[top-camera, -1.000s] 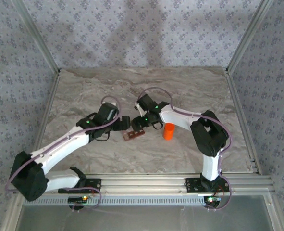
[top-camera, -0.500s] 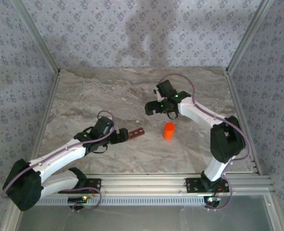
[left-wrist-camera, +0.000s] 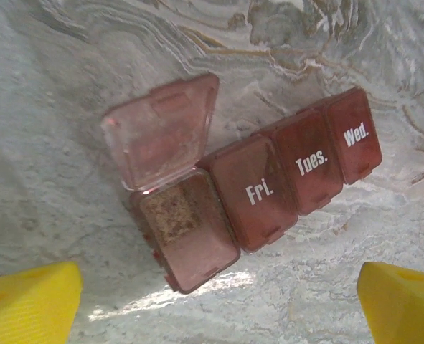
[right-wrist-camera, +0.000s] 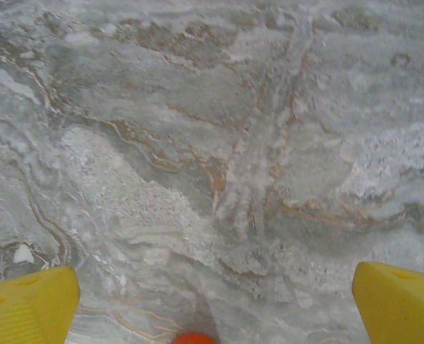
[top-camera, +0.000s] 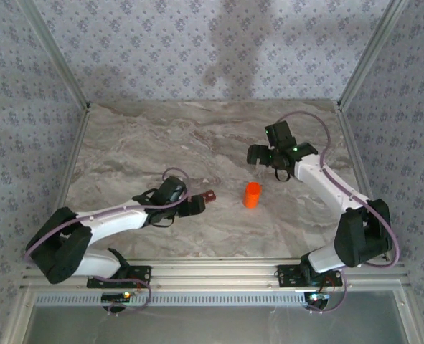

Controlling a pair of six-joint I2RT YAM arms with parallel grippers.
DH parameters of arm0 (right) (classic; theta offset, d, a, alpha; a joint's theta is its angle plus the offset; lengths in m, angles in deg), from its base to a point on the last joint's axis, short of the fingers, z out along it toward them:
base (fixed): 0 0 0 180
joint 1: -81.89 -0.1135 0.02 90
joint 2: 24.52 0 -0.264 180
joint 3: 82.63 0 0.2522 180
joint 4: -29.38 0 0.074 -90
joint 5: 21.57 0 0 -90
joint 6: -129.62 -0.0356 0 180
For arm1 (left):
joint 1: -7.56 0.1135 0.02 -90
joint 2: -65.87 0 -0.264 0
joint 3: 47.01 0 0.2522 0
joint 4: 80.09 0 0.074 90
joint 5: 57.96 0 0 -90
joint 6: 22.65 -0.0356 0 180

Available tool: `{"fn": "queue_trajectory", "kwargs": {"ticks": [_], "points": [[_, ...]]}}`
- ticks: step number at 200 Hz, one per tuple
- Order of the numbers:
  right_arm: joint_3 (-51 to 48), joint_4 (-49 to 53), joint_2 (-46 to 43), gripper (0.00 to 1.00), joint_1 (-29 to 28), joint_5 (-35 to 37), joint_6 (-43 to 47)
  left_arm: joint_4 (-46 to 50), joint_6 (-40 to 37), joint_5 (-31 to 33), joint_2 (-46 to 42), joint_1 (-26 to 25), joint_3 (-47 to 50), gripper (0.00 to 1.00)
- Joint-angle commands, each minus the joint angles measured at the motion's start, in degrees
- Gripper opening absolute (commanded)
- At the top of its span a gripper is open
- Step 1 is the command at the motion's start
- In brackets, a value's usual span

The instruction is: Sort the pills into containers

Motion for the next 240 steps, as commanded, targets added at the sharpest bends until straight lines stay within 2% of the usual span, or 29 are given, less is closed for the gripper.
{"fn": "queue_trajectory", "kwargs": {"ticks": [1, 12, 82, 105, 145, 194, 240], "points": [[-2.9, 0.0, -1.6, 0.99, 2.1, -2.0, -4.0, -3.3, 0.9, -0.7, 1.8, -1.0, -2.0, 0.98], [-4.2, -0.9, -1.8, 1.0, 3.1, -4.9, -4.4, -3.8, 0.9, -0.8, 2.7, -1.2, -2.5, 0.98], [-9.7, -2.9, -4.3, 1.0, 3.7, -8.4, -2.9, -5.1, -0.8, -2.2, 8.9, -1.2, -8.6, 0.98], [-12.4, -5.7, -7.0, 1.0, 4.2, -13.6, -2.0, -5.8, -1.1, -3.0, 11.7, -1.3, -10.9, 0.98], [-12.9, -6.2, -9.9, 0.96, 4.2, -17.4, 0.3, -7.0, -1.5, -4.5, 16.0, -1.3, -14.9, 0.98], [-13.4, -3.7, -10.3, 0.91, 4.1, -18.6, 0.8, -8.7, -1.0, -5.7, 18.2, -2.0, -16.6, 0.98], [-13.8, -2.9, -11.7, 0.89, 2.4, -18.9, 1.0, -7.3, -2.3, -5.1, 15.9, -2.1, -16.2, 0.98]]}}
